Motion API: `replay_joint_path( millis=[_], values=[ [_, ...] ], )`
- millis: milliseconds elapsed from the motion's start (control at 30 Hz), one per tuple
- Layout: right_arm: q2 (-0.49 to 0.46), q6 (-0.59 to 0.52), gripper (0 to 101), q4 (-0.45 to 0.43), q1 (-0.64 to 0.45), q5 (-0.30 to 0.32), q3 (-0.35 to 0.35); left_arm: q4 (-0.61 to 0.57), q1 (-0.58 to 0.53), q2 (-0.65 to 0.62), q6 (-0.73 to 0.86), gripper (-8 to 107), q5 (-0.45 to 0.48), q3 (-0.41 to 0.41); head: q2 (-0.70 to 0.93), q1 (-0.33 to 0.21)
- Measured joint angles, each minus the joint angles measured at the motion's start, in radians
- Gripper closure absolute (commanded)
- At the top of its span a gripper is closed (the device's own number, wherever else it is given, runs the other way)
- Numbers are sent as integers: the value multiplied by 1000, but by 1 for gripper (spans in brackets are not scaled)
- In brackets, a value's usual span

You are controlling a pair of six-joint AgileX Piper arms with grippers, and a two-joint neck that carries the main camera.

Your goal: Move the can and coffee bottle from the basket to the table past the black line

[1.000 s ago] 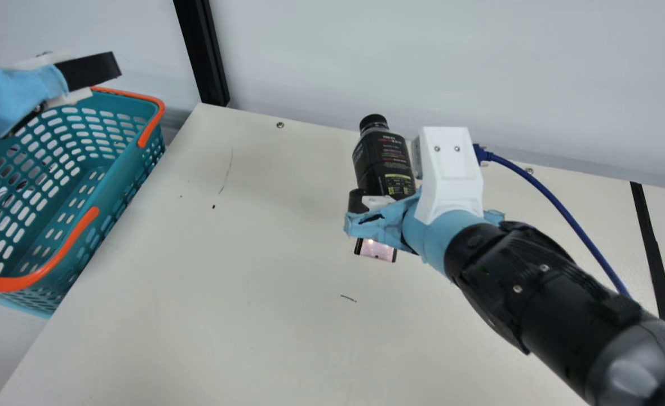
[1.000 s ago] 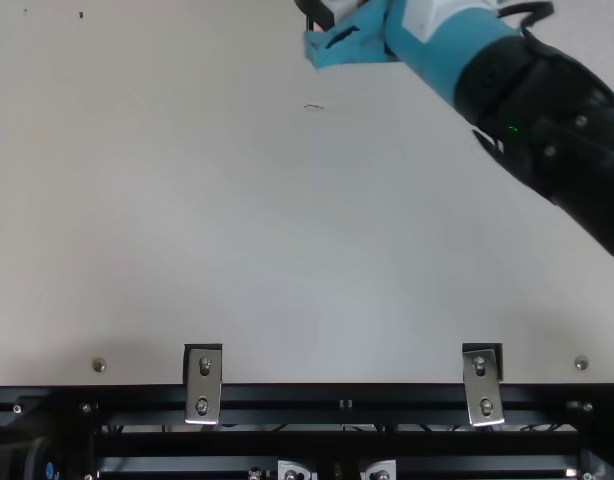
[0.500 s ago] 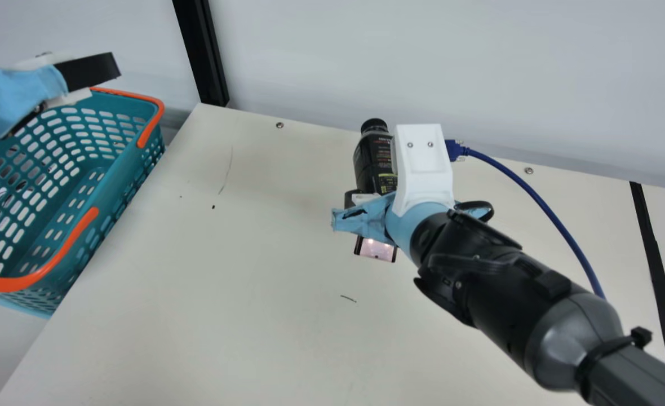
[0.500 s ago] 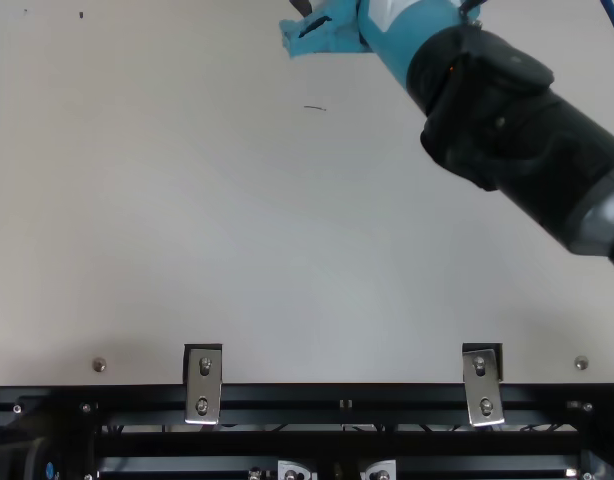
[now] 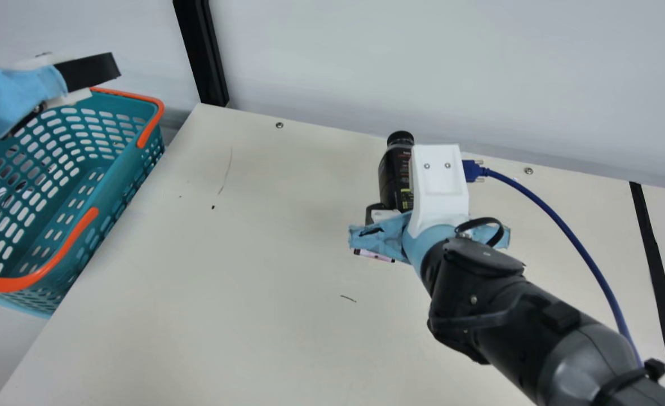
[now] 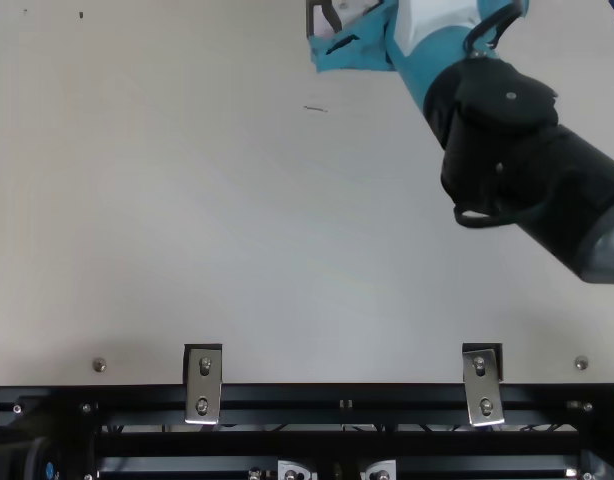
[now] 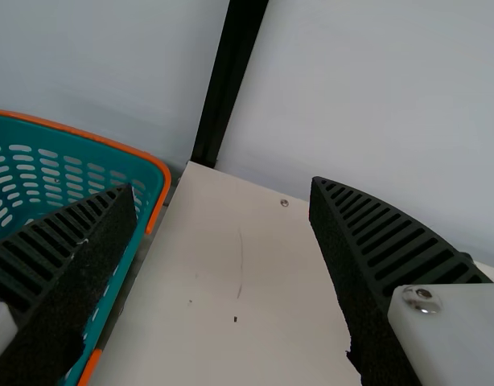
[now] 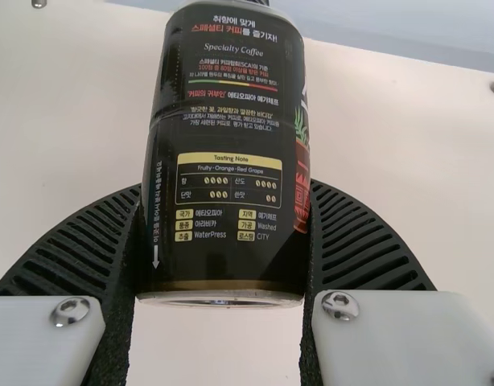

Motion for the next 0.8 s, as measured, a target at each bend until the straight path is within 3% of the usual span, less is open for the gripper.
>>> replay_joint_path(
  millis=[300,800],
  values=[
    [-20,97,101,-86,-6,-7,29,0,0,0,0,9,0,0,0,0],
    [-110,170,101,-118,-110,53,146,0,0,0,0,9,0,0,-333,20]
  ],
)
